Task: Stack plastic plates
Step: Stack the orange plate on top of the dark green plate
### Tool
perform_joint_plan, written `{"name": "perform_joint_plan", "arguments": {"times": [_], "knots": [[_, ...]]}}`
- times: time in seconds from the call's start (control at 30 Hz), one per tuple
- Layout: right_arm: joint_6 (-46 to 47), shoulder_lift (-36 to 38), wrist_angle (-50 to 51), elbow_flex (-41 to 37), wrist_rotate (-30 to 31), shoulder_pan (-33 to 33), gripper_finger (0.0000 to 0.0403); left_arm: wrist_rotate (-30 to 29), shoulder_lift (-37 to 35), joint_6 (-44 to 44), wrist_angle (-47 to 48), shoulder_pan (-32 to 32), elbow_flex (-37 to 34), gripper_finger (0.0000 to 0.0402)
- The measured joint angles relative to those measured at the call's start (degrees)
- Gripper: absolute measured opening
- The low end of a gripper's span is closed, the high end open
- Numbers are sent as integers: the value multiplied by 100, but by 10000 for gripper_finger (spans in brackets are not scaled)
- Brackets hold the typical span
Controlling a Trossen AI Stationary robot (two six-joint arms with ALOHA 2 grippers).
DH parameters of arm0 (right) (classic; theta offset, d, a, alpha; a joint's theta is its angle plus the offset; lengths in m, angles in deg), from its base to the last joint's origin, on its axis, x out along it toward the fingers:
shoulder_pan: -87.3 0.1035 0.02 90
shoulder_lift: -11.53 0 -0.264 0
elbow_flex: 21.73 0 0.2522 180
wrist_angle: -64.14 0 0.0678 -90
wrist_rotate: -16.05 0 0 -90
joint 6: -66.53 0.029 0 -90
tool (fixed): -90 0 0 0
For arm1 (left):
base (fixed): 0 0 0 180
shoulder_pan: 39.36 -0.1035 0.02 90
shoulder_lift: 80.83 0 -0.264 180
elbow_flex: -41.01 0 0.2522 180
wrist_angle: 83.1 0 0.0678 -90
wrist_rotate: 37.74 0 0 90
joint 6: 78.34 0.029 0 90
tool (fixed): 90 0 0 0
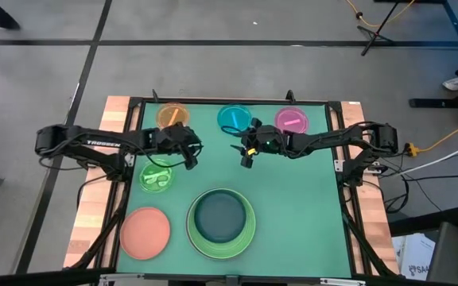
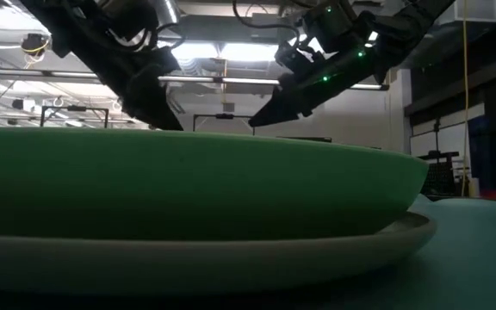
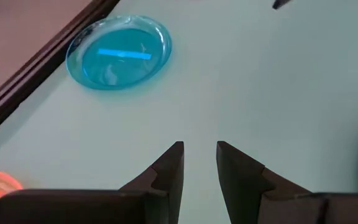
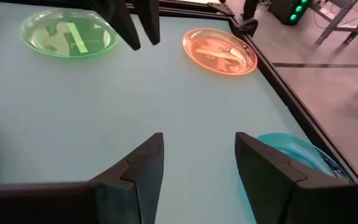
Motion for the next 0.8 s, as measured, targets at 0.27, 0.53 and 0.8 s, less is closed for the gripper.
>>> {"name": "perform_joint_plan", "arguments": {"times": [0.27, 0.53, 0.8], "knots": [[85, 0, 57, 0, -157, -2, 186, -365, -516, -196, 362, 18, 0, 89], [348, 0, 232, 2, -147, -2, 186, -431, -571, -262, 494, -16, 0, 92], [559, -2, 566, 2, -432, 206, 186, -421, -571, -230, 731, -420, -2, 142]]}}
